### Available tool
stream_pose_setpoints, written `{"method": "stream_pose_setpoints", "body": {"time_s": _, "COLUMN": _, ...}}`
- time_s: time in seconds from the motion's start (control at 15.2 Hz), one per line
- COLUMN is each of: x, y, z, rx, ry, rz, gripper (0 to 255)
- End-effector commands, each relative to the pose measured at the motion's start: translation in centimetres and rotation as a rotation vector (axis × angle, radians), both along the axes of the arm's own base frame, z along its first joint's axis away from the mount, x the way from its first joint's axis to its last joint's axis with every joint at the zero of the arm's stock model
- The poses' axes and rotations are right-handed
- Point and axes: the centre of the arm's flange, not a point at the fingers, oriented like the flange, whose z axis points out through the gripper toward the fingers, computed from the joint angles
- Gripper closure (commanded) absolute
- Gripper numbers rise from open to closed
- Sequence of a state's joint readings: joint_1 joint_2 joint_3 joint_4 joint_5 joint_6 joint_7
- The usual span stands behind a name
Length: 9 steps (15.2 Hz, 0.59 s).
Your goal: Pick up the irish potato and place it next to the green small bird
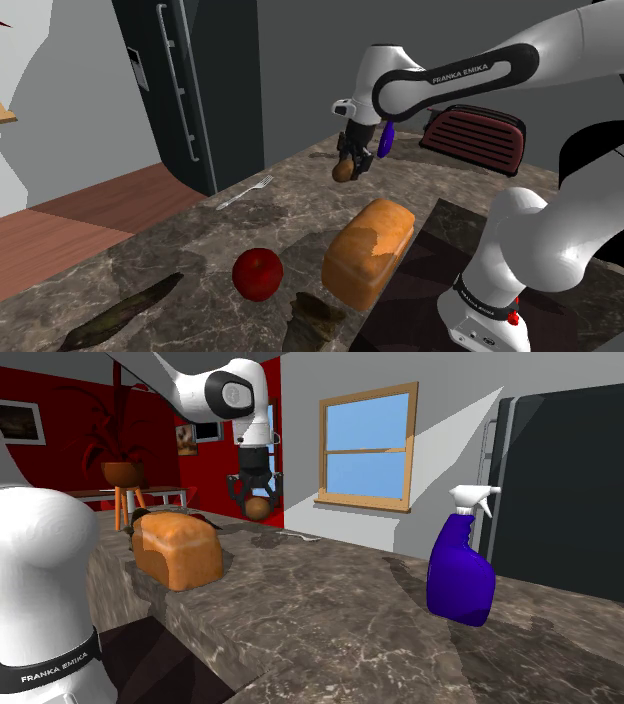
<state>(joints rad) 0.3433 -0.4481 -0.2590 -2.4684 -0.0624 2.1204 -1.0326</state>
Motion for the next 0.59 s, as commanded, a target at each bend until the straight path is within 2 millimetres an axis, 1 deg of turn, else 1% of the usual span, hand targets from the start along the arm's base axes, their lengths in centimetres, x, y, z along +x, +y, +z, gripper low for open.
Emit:
{"method": "stream_pose_setpoints", "body": {"time_s": 0.0, "x": 0.2, "y": 2.6, "z": 0.1, "rx": 0.001, "ry": 0.0, "rz": -0.001, "gripper": 255}}
{"method": "stream_pose_setpoints", "body": {"time_s": 0.53, "x": 1.2, "y": 13.1, "z": 0.2, "rx": 0.001, "ry": 0.0, "rz": -0.001, "gripper": 255}}
